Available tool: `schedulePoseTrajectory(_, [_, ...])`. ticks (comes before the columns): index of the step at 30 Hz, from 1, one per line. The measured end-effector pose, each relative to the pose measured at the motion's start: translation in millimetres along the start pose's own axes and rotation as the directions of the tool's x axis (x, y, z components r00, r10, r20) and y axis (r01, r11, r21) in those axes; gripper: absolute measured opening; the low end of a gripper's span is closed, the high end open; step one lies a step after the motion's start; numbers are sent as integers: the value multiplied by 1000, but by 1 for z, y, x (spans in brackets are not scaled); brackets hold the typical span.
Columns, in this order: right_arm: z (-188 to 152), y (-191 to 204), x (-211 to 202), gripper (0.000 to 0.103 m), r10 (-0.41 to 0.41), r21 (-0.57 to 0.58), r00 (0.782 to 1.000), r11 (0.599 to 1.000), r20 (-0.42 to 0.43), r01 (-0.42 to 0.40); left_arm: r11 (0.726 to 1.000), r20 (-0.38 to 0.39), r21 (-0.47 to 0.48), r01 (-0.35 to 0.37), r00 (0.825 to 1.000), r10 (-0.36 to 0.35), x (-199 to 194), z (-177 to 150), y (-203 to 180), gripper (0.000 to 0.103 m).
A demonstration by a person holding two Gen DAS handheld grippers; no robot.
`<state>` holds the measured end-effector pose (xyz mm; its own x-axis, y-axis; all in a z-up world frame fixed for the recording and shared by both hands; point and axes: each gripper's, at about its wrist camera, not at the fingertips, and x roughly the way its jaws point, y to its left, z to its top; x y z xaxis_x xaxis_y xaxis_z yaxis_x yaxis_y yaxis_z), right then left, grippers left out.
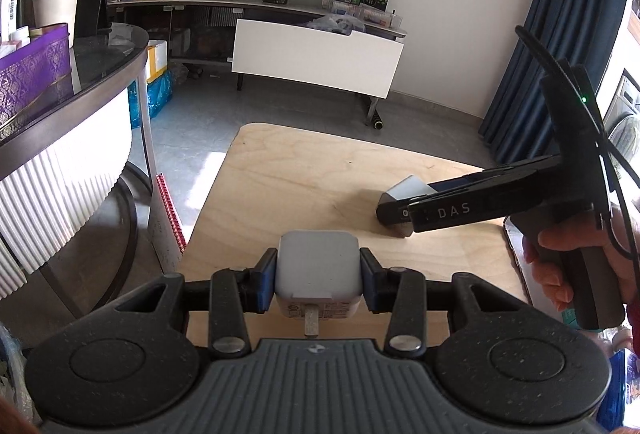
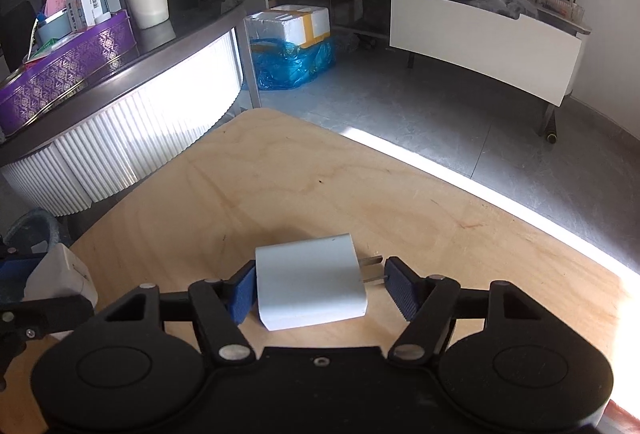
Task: Organize rigid objects
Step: 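Grasp the white plug with the left gripper while the right gripper grasps the white charger block, then carry the white plug and white charger block over the tray with both grippers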
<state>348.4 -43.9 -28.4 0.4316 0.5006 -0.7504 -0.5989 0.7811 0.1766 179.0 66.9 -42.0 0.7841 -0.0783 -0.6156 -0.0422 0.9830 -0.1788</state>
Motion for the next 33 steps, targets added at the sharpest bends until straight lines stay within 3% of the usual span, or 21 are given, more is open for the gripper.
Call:
schedulePoseTrajectory(7, [-18, 14, -27, 80, -43, 59, 999, 997, 19, 42, 1000, 4, -13, -3, 1000, 3, -3, 0, 1, 42])
schedulePoseTrajectory(13, [-34, 32, -78, 80, -87, 113, 993, 991, 78, 78, 1000, 20, -1, 8, 1000, -8, -16, 3, -6, 42])
schedulePoseTrajectory(20, [-58, 55, -146, 80, -123, 191, 980, 977, 159, 92, 999, 45, 45, 2, 999, -4, -47, 5, -26, 42])
schedulePoseTrajectory(33, [-113, 77, -226, 80, -194, 311, 958, 943, 212, 122, 998, 62, 68, -10, 998, 6, -97, -11, -57, 42])
